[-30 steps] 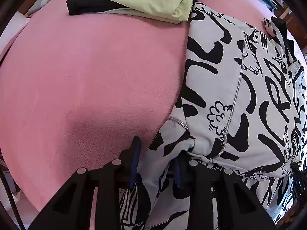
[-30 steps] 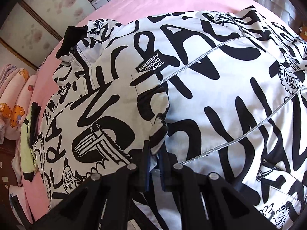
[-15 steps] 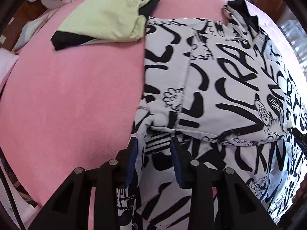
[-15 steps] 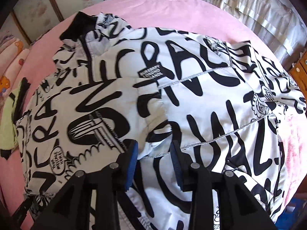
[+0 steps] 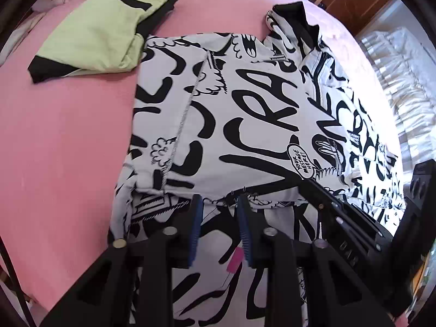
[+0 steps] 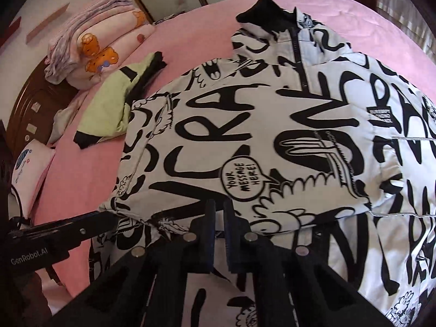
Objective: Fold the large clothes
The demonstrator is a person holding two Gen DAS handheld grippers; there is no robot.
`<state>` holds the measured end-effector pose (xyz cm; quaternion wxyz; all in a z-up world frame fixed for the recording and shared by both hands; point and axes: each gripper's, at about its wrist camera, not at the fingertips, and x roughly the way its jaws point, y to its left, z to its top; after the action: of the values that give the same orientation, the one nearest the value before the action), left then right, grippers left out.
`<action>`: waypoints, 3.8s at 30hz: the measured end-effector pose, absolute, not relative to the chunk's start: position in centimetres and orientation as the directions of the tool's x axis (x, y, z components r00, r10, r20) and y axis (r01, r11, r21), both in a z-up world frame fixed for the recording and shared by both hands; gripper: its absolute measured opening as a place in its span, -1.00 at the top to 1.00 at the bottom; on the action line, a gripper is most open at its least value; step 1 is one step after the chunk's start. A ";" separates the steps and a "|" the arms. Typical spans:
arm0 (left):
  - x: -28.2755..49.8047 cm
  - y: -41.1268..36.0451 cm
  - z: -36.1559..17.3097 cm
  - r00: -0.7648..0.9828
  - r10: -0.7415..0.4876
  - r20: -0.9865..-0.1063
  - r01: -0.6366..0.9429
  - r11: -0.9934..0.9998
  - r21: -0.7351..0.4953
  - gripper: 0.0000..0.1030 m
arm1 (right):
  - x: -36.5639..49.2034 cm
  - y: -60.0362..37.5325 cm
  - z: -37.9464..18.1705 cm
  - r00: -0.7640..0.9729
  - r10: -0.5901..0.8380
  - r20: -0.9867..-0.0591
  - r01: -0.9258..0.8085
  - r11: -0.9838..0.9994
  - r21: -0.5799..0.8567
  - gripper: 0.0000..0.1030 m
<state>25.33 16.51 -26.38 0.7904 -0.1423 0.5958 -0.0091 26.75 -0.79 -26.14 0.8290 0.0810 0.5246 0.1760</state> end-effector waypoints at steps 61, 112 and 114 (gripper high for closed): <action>40.8 16.6 -33.0 0.352 -0.121 -0.928 -0.187 0.962 -0.196 0.89 | 40.1 -2.1 -31.0 0.456 0.462 -0.761 -0.071 0.871 0.486 1.00; 23.0 3.4 -24.4 0.305 -0.222 -0.926 0.070 0.975 -0.211 -0.01 | 15.4 -22.0 -28.4 0.400 0.247 -0.883 0.505 0.744 0.437 0.66; 21.6 0.3 -24.1 0.279 -0.221 -0.935 0.069 0.975 -0.210 -0.06 | 14.1 -24.0 -28.3 0.387 0.270 -0.882 0.510 0.734 0.449 0.50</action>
<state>21.57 0.35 -24.06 0.7971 -0.0637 0.5936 -0.0909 14.10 -24.00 -28.27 0.7529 0.3561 0.5477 -0.0798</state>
